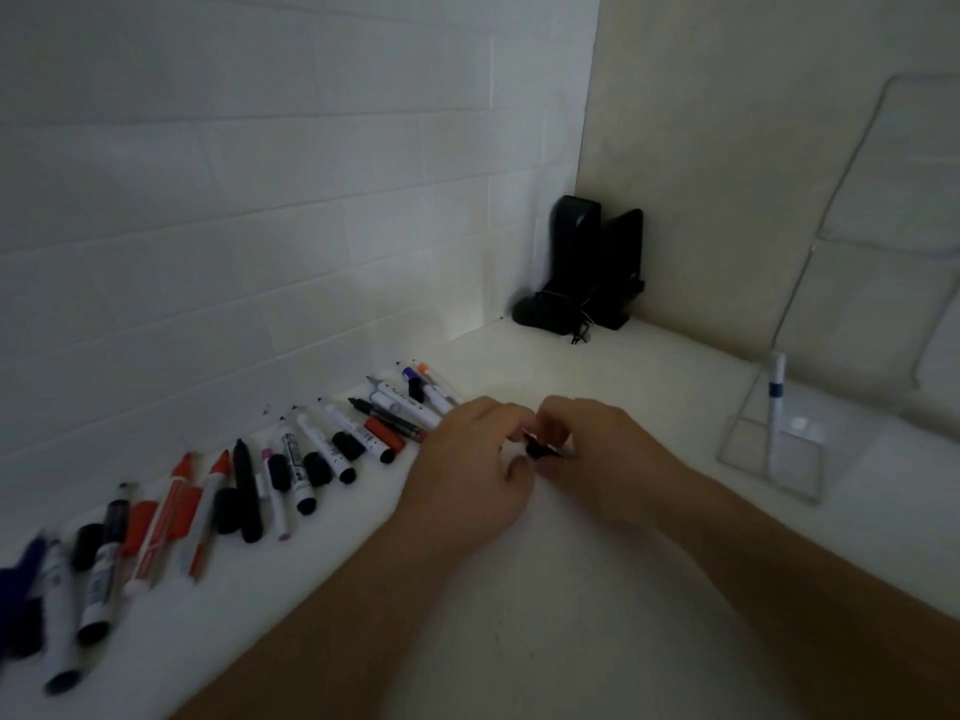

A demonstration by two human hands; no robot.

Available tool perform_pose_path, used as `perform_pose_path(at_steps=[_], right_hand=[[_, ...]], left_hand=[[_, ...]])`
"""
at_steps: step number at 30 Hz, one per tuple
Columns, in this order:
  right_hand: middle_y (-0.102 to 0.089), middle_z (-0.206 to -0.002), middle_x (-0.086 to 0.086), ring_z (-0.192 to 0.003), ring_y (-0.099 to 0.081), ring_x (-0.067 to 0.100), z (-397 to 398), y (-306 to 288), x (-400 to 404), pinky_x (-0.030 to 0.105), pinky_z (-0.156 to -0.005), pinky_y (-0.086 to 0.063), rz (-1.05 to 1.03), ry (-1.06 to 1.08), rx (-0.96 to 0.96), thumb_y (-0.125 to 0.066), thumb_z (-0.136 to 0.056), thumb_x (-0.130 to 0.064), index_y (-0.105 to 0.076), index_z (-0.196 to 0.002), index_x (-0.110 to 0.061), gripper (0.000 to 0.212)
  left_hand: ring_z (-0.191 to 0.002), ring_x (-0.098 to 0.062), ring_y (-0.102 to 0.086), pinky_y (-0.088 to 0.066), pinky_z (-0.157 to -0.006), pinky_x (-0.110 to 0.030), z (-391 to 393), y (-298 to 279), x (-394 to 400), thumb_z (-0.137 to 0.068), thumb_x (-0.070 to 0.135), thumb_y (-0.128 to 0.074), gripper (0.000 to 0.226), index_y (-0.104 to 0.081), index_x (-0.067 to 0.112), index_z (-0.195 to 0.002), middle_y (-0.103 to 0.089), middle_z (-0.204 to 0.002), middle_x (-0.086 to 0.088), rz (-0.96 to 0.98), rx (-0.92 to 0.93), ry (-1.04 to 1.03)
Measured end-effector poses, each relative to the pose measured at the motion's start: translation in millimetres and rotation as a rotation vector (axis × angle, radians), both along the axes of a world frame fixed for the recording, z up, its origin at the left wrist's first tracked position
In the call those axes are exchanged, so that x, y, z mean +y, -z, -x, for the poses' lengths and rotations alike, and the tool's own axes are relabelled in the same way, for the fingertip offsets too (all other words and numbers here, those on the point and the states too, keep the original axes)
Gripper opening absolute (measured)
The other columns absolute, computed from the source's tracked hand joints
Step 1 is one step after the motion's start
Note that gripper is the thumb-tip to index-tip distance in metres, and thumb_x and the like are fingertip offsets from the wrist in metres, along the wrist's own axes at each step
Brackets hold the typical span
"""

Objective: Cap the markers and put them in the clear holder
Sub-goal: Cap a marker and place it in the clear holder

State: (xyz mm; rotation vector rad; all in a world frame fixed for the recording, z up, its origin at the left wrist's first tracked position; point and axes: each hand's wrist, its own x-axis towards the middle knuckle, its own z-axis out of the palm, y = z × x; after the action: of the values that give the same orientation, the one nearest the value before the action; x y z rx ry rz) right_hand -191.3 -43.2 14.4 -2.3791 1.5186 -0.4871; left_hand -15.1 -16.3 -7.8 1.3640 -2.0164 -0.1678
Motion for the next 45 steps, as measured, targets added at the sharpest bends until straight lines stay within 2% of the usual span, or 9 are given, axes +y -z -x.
perform_pose_path(at_steps=[6, 11, 17, 25, 29, 32, 37, 42, 45], right_hand=[[-0.061, -0.086, -0.012, -0.078, -0.055, 0.001, 21, -2, 20, 0.020, -0.064, -0.040, -0.068, 0.101, -0.057, -0.084, -0.070, -0.052, -0.063, -0.091, -0.035, 0.034], [-0.063, -0.084, -0.012, -0.076, -0.058, 0.002, 38, -19, 23, 0.020, -0.062, -0.044, -0.138, 0.109, 0.150, -0.079, -0.079, -0.050, -0.069, -0.087, -0.030, 0.024], [-0.052, -0.099, -0.014, -0.091, -0.054, 0.009, 56, -30, 29, 0.030, -0.081, -0.049, -0.209, 0.124, 0.336, -0.066, -0.078, -0.072, -0.058, -0.111, -0.038, 0.048], [-0.059, -0.094, -0.001, -0.079, -0.055, 0.013, 40, -9, 20, 0.029, -0.063, -0.042, -0.071, 0.208, 0.131, -0.043, -0.105, -0.038, -0.055, -0.102, -0.023, 0.020], [-0.065, -0.087, 0.002, -0.071, -0.059, 0.019, 46, -9, 19, 0.036, -0.062, -0.049, -0.091, 0.202, -0.278, -0.040, -0.107, -0.028, -0.048, -0.105, -0.026, 0.008], [-0.055, -0.073, -0.001, -0.057, -0.045, 0.011, 48, -13, 17, 0.032, -0.051, -0.039, -0.065, 0.146, -0.486, -0.039, -0.108, -0.030, -0.049, -0.110, -0.035, 0.012], [-0.054, -0.065, -0.006, -0.050, -0.043, 0.002, 48, -9, 16, 0.021, -0.051, -0.036, -0.028, 0.093, -0.436, -0.043, -0.104, -0.047, -0.065, -0.102, -0.038, 0.023], [-0.053, -0.057, -0.015, -0.049, -0.046, 0.001, 44, 0, 17, 0.011, -0.047, -0.035, -0.055, 0.100, -0.403, -0.051, -0.100, -0.047, -0.068, -0.094, -0.040, 0.019], [-0.061, -0.066, -0.015, -0.056, -0.053, -0.003, 44, -1, 18, 0.008, -0.051, -0.039, -0.022, 0.126, -0.424, -0.058, -0.097, -0.047, -0.070, -0.093, -0.043, 0.013]], left_hand=[[-0.093, -0.004, -0.050, -0.045, -0.081, -0.025, 7, 1, 4, -0.088, 0.027, -0.062, 0.022, -0.058, 0.035, -0.108, -0.059, -0.100, 0.016, -0.039, -0.125, 0.171], [-0.087, -0.003, -0.052, -0.042, -0.080, -0.020, 6, 6, 0, -0.093, 0.023, -0.063, 0.011, -0.064, 0.030, -0.102, -0.061, -0.096, 0.013, -0.020, -0.145, 0.229], [-0.096, -0.002, -0.053, -0.037, -0.086, -0.007, 2, 0, -2, -0.091, 0.004, -0.062, 0.035, -0.068, 0.027, -0.117, -0.062, -0.104, 0.011, -0.007, -0.038, 0.221], [-0.094, 0.000, -0.069, -0.056, -0.092, -0.031, -2, -6, 1, -0.096, 0.002, -0.055, 0.032, -0.069, 0.030, -0.100, -0.075, -0.099, 0.015, -0.200, 0.316, 0.071], [-0.099, -0.005, -0.070, -0.057, -0.094, -0.038, -2, -5, 2, -0.097, -0.003, -0.052, 0.033, -0.067, 0.025, -0.101, -0.075, -0.104, 0.014, -0.220, 0.438, 0.084], [-0.095, -0.005, -0.070, -0.058, -0.092, -0.036, -2, -6, 2, -0.099, -0.002, -0.047, 0.034, -0.063, 0.028, -0.104, -0.072, -0.102, 0.009, -0.196, 0.449, 0.063], [-0.088, -0.006, -0.070, -0.059, -0.079, -0.024, -1, -14, 8, -0.103, 0.002, -0.043, 0.038, -0.055, 0.038, -0.109, -0.066, -0.104, 0.001, -0.229, 0.499, 0.080], [-0.085, -0.006, -0.072, -0.060, -0.079, -0.040, 2, -14, 9, -0.101, 0.016, -0.053, 0.020, -0.053, 0.033, -0.111, -0.068, -0.098, 0.006, -0.214, 0.465, 0.066], [-0.087, -0.003, -0.070, -0.055, -0.080, -0.026, 1, -13, 7, -0.100, 0.018, -0.054, 0.025, -0.051, 0.037, -0.117, -0.072, -0.100, 0.012, -0.203, 0.445, 0.023]])
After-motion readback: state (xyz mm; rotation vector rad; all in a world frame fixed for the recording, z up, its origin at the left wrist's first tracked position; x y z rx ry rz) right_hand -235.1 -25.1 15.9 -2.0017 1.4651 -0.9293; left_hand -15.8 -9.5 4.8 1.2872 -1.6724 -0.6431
